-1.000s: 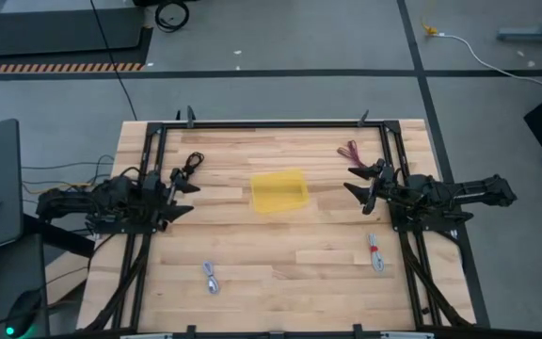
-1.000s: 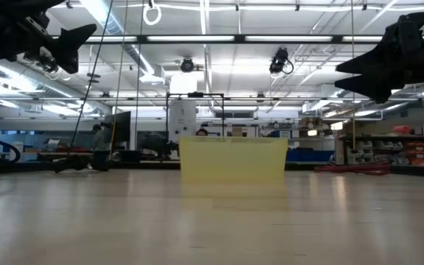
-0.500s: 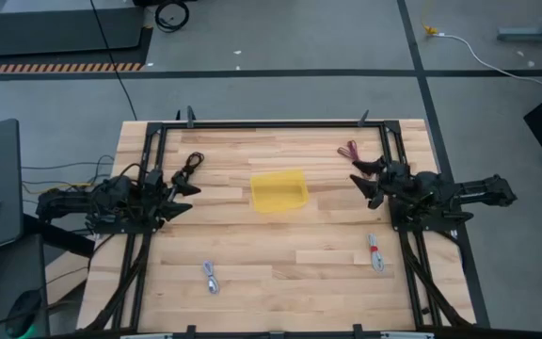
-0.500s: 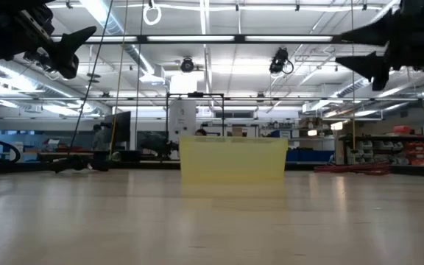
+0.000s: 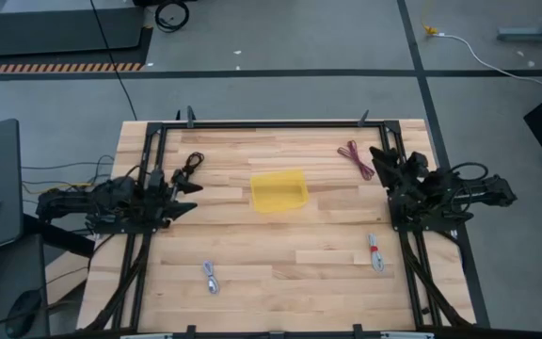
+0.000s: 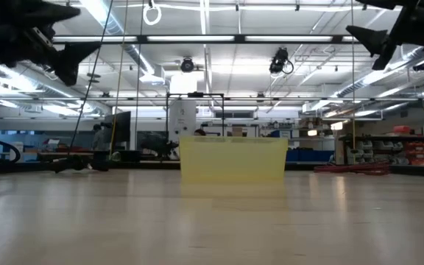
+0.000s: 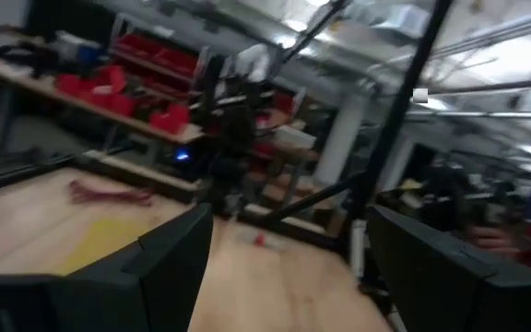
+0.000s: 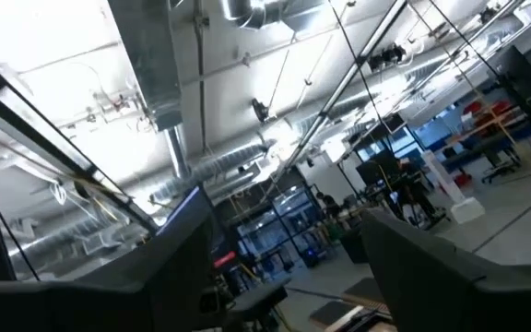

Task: Pick and place USB-C Cables
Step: Put the black cable charger into the yellow bin

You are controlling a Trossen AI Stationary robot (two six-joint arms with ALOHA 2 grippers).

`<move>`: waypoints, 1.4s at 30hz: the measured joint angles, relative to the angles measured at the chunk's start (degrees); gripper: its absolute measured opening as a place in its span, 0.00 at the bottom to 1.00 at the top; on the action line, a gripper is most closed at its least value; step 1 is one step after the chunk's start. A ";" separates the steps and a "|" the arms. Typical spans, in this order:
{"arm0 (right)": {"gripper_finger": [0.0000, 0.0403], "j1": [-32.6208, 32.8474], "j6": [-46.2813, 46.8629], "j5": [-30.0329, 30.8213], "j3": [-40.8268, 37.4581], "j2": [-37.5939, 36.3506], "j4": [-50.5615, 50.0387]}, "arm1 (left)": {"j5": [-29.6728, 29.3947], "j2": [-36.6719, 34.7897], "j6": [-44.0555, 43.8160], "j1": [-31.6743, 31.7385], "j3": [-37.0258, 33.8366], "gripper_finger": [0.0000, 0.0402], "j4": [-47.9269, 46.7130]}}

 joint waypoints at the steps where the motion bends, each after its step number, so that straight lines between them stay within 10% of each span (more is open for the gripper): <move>1: 0.71 -0.03 -0.02 0.40 0.01 0.01 0.49 | -0.48 0.00 0.11 0.00 -0.01 0.74 -1.06; 12: 0.71 -0.07 0.68 0.30 0.00 0.00 -4.53 | -1.39 0.00 2.65 0.02 0.38 0.74 -4.23; 20: 0.71 -0.07 0.82 -9.16 0.31 0.00 -1.61 | -4.45 2.64 7.26 0.00 13.58 0.74 -17.62; 31: 0.71 -0.04 -5.05 -12.19 9.04 8.02 -4.93 | -28.20 24.55 12.69 0.03 43.67 0.74 -57.12; 42: 0.71 -0.04 -1.57 -12.21 12.65 24.66 -4.19 | -30.55 46.98 12.37 8.90 56.72 0.74 -74.92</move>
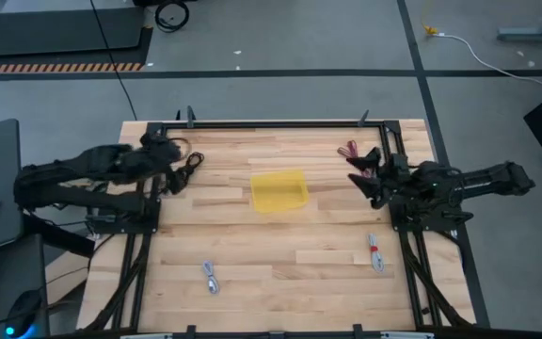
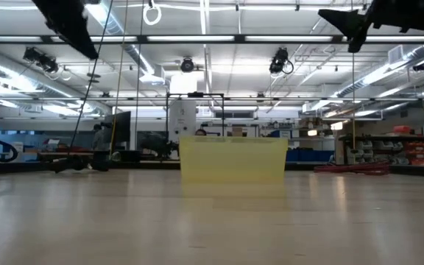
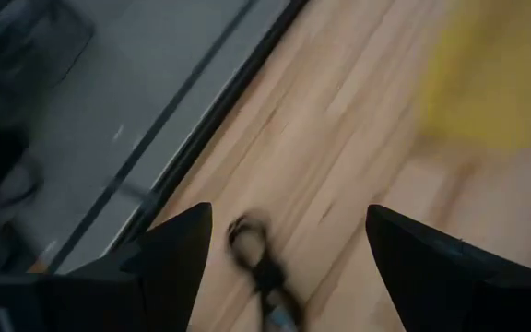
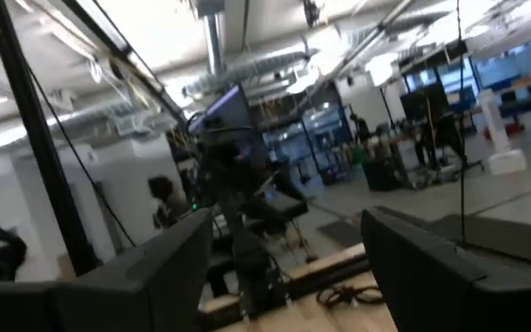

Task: Pick and place USB-C Cables
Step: Put the black cable charger into the yellow bin

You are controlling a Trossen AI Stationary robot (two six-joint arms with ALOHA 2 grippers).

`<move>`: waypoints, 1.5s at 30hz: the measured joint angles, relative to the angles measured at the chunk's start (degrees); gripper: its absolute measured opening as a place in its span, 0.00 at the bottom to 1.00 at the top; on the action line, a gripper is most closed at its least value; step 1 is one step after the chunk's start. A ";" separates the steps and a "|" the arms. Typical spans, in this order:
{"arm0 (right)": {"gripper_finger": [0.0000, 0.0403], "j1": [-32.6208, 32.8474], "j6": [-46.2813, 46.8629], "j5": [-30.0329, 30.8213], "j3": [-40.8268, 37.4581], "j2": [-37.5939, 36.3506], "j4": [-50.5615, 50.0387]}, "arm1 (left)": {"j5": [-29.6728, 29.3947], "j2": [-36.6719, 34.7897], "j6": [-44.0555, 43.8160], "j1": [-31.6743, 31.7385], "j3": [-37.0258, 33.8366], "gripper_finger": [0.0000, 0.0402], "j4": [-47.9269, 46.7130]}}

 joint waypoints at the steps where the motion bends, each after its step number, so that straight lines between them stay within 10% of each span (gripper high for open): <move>1: 0.71 0.03 0.06 -0.32 0.56 1.38 0.10 | 0.07 1.86 0.34 1.75 -0.13 0.74 -0.99; 28: 0.71 3.87 -1.45 -7.94 7.96 18.54 0.64 | 20.64 16.92 5.66 41.16 -13.58 0.71 7.22; 45: 0.71 5.44 0.06 -11.00 7.94 19.82 0.94 | 28.37 27.54 5.83 42.77 -13.58 0.61 11.53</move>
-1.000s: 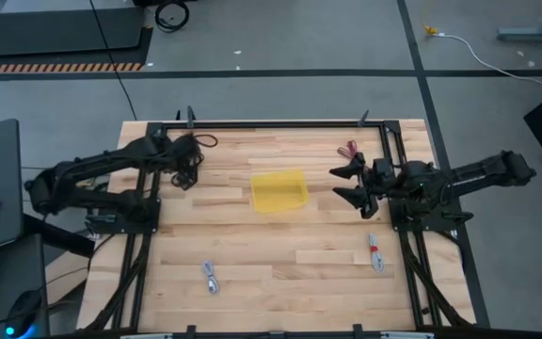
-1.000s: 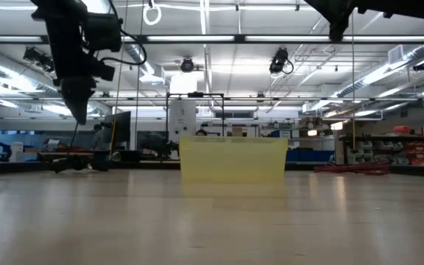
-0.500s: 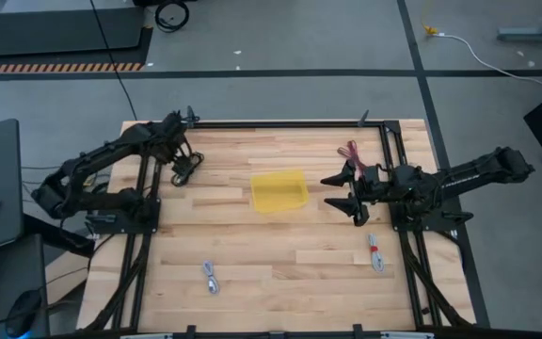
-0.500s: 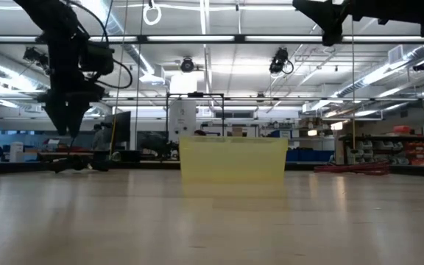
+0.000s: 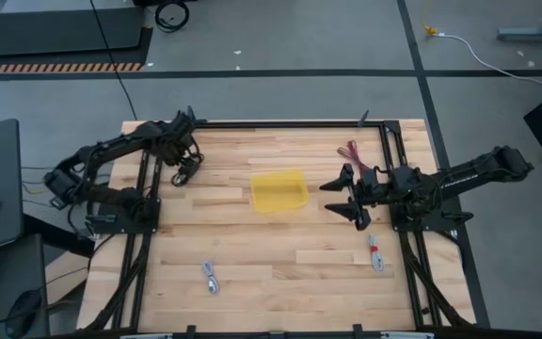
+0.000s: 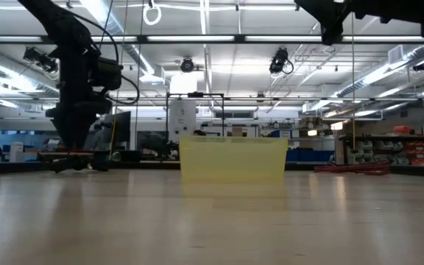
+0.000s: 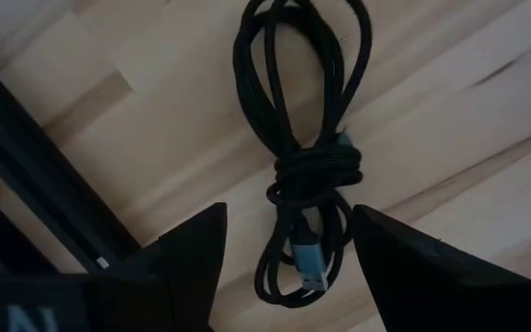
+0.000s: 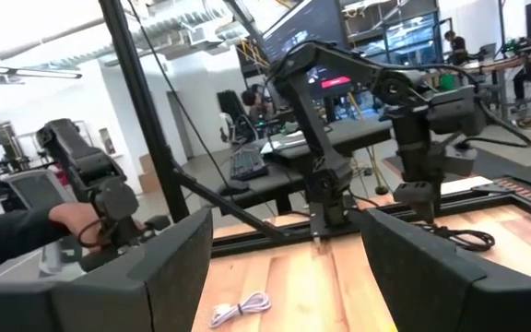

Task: Pick and place USB-C Cables
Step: Put the black cable charger into the yellow bin

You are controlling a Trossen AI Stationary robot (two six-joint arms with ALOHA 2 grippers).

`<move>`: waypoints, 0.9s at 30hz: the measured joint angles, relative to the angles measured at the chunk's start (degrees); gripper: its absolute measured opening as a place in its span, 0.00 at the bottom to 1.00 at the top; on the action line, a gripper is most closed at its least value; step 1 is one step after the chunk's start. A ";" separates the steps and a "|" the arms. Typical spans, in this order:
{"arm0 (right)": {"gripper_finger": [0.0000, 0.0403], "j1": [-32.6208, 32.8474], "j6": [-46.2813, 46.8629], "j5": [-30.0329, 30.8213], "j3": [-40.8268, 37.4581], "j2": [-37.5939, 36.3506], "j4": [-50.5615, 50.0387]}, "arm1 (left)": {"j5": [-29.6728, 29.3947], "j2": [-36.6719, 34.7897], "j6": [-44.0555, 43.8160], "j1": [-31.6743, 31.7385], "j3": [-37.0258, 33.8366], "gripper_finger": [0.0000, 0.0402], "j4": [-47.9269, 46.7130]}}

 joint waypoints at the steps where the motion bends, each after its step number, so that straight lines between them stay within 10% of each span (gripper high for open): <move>1: 0.71 0.26 0.00 0.00 0.00 0.12 0.03 | 0.00 0.72 0.00 -0.20 0.00 0.61 0.09; 21: 0.71 1.42 0.17 0.20 -0.02 0.54 -0.15 | -2.40 14.26 -0.26 -5.60 0.13 0.61 7.10; 27: 0.71 1.40 0.17 0.68 -0.02 0.54 -0.14 | -2.15 14.79 1.45 -6.38 0.24 0.46 7.28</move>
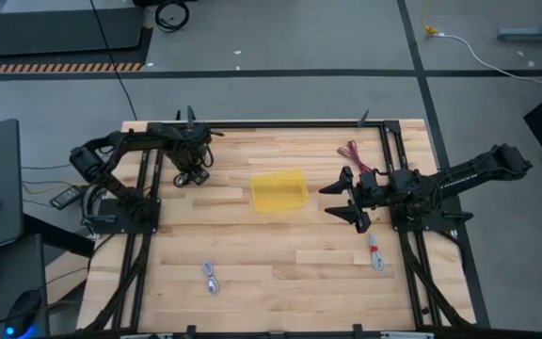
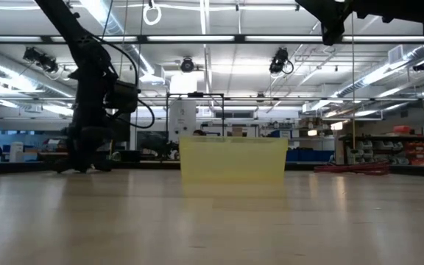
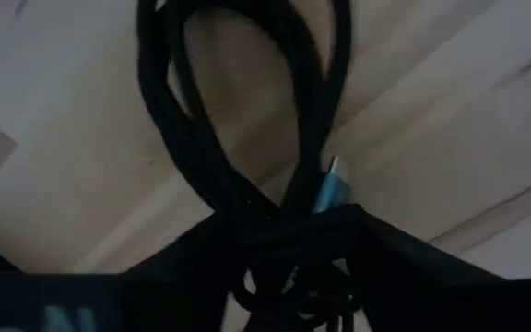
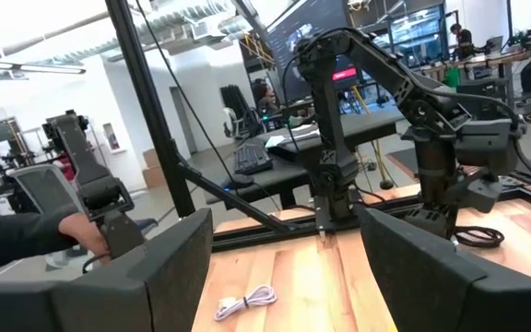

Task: Pick and place USB-C Cables
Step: Put the black cable charger into the yellow bin

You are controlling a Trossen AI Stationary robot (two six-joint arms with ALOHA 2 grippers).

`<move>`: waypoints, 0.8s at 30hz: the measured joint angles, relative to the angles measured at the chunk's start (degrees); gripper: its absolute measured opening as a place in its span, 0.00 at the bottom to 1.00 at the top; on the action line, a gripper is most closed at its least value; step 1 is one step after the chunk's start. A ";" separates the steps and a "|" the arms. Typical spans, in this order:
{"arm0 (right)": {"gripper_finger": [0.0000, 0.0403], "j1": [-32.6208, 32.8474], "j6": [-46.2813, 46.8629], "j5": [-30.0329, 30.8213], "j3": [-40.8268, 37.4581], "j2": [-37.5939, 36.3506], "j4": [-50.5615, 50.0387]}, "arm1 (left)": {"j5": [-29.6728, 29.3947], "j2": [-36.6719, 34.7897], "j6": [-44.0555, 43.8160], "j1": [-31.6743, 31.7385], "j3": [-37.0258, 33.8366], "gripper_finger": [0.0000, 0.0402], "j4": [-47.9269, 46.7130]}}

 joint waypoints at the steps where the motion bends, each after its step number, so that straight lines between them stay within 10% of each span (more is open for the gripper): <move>1: 0.71 0.00 0.01 0.01 0.00 0.00 0.00 | 0.06 0.00 0.09 0.00 0.00 0.41 -0.01; 5: 0.70 0.00 0.02 1.73 0.00 0.00 -0.01 | 0.86 0.04 0.91 -0.04 -0.02 0.21 -0.02; 24: 0.70 -0.03 1.45 4.42 -0.01 0.00 -0.42 | 5.26 -8.67 0.59 -9.65 11.69 0.21 -0.99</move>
